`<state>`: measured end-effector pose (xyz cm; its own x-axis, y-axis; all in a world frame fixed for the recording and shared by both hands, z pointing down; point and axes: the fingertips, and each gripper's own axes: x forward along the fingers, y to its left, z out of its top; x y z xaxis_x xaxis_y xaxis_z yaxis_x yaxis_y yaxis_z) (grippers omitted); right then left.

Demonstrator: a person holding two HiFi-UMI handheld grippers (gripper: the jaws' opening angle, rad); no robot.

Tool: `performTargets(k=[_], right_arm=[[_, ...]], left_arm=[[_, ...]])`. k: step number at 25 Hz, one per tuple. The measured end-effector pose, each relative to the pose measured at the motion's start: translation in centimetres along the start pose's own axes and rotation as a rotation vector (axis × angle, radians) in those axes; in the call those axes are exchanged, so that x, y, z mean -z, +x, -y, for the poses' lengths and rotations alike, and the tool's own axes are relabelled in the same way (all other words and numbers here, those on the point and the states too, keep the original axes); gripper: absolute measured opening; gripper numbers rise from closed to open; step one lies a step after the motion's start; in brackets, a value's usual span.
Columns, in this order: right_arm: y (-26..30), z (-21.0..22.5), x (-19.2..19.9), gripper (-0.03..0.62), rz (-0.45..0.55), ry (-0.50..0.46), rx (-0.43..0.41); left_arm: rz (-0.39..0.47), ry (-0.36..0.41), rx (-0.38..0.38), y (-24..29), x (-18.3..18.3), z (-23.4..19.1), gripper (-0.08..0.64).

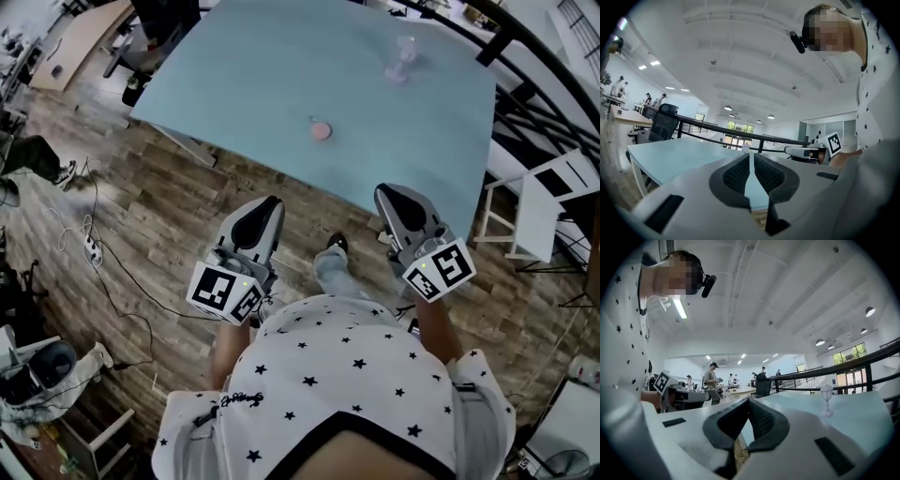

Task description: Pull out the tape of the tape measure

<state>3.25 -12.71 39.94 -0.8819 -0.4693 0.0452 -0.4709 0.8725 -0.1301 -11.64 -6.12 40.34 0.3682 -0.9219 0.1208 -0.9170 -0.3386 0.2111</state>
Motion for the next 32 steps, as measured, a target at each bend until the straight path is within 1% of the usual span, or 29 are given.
performTargets(k=[3,7,9,12,17,19,21,24,28,30,32], right_arm=[[1.6,1.8,0.8,0.000,-0.058,-0.062,-0.046],[3.3,4.3,2.0,0.023,-0.151,-0.143,-0.094],[4.2,5.7,2.6,0.038,-0.189,-0.155,-0.112],[5.4,7.4,3.7,0.055,-0.231,-0.165,-0.143],[7.9,8.7,5.7,0.075,-0.285,-0.181,-0.201],[9.1,8.7,6.9,0.091,-0.319,-0.187,-0.230],[10.2,8.8,8.6,0.092,-0.368,-0.197,-0.253],[11.8,9.2,11.2,0.112,-0.443,-0.204,-0.263],[14.0,10.3,14.6,0.158,-0.544,-0.214,-0.271],[15.1,10.7,16.2,0.172,-0.598,-0.239,-0.283],[16.1,10.9,17.5,0.175,-0.640,-0.294,-0.315]], left_arm=[[-0.011,-0.011,-0.008,2.5,0.4,-1.0,0.051],[-0.014,-0.017,-0.036,5.5,0.0,-2.6,0.051],[-0.008,-0.012,-0.043,6.9,-0.5,-3.0,0.051],[-0.011,-0.017,-0.074,8.5,-0.3,-3.8,0.051],[-0.026,-0.026,-0.114,9.8,0.2,-5.0,0.051],[-0.045,-0.027,-0.124,9.8,0.5,-5.4,0.051],[-0.059,-0.034,-0.135,9.8,0.8,-5.9,0.052],[-0.079,-0.047,-0.147,10.1,1.0,-7.1,0.051],[-0.103,-0.038,-0.132,11.4,0.2,-8.6,0.051],[-0.112,-0.033,-0.131,11.8,-0.1,-9.5,0.051],[-0.117,-0.035,-0.133,12.0,-0.3,-10.4,0.051]])
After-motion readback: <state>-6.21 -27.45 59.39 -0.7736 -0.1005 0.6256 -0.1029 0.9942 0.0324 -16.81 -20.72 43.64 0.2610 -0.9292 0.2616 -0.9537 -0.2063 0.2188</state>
